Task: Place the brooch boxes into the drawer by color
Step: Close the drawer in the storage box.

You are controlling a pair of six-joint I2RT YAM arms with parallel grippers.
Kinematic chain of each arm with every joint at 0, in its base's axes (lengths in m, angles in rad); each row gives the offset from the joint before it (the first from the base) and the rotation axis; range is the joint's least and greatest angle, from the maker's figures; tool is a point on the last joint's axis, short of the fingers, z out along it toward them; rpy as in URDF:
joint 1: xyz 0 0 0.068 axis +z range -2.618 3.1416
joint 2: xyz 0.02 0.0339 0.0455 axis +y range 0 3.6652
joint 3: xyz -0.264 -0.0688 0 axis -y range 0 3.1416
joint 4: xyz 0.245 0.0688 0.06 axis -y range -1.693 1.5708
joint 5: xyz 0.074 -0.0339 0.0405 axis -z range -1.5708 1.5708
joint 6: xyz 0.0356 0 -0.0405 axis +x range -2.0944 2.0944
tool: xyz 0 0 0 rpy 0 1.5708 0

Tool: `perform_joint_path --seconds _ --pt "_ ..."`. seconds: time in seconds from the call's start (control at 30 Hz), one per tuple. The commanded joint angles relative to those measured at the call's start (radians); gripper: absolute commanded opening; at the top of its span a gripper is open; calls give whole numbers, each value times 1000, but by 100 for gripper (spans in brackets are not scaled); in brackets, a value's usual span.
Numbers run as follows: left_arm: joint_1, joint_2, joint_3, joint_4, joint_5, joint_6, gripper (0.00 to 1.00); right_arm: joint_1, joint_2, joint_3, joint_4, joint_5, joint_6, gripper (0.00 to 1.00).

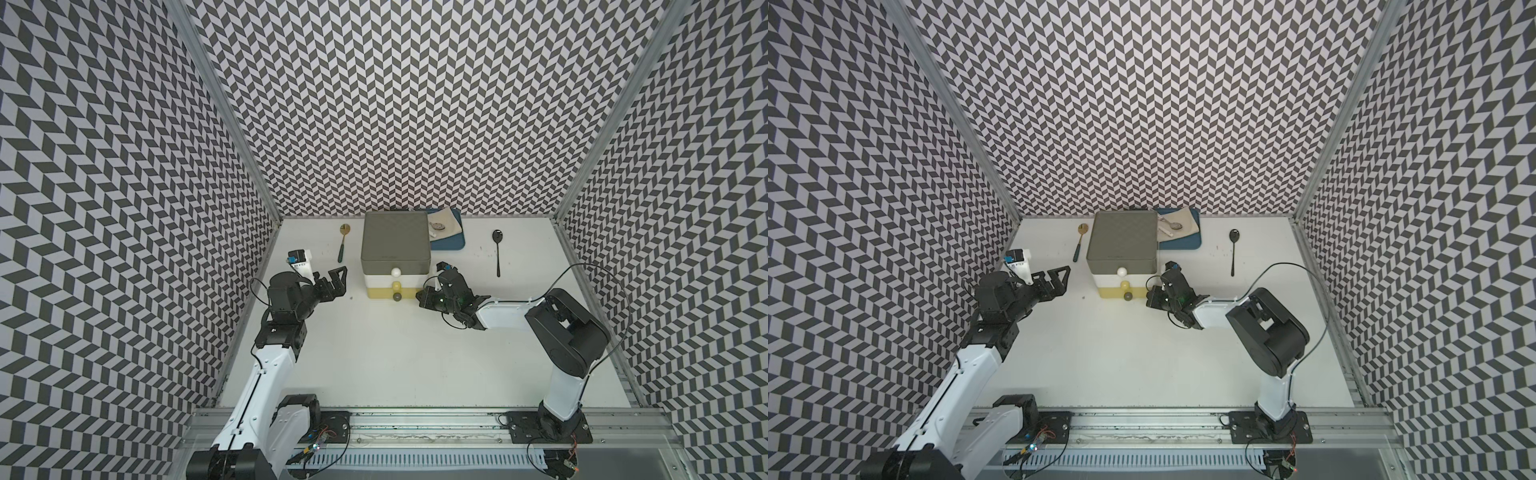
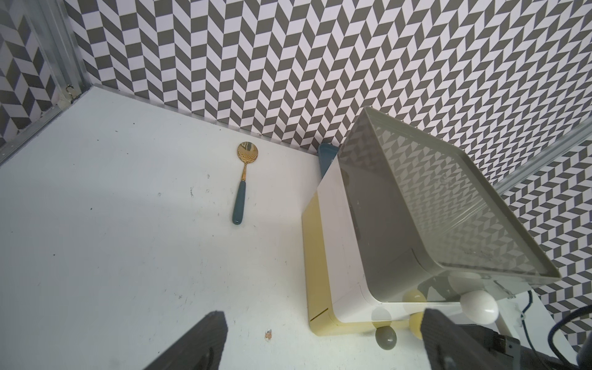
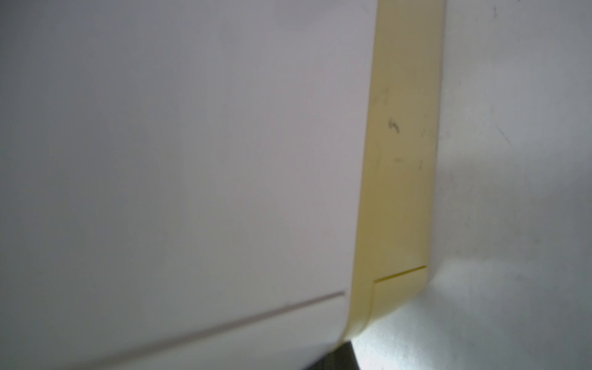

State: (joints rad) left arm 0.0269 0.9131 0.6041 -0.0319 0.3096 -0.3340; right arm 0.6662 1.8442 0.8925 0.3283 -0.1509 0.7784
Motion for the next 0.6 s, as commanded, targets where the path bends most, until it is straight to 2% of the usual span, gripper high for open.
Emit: perform_joint_path --seconds 0.0,0.03,0.1,0.13,0.2,0.27,0.37,0.47,0.5,0.53,0.57 --pt "5 13 -2 -4 -25 -9 100 -6 -24 -31 112 3 -20 10" --pt "5 16 0 5 -28 -15 100 -4 -47 -45 115 -13 -37 23" --pt "5 20 3 24 -43 -27 100 1 -112 -81 112 -24 -85 63" --pt "5 25 5 38 -54 -31 100 2 -157 -105 100 -13 -111 79" --pt "5 39 14 67 -80 -35 100 1 -247 -148 54 27 -164 95" --pt "4 60 26 99 -127 -33 100 0 -347 -183 -6 80 -225 100" --pt "4 85 28 201 -225 -3 100 -29 -516 -224 -96 177 -276 100" --pt "-3 129 27 307 -328 98 100 -106 -676 -254 -126 268 -330 99" --pt "-16 148 13 341 -399 147 100 -144 -711 -255 -137 296 -349 99" --pt "-30 167 -3 367 -503 150 100 -186 -739 -254 -145 336 -364 99" --pt "-30 184 -26 399 -556 129 100 -220 -747 -250 -152 390 -370 99"
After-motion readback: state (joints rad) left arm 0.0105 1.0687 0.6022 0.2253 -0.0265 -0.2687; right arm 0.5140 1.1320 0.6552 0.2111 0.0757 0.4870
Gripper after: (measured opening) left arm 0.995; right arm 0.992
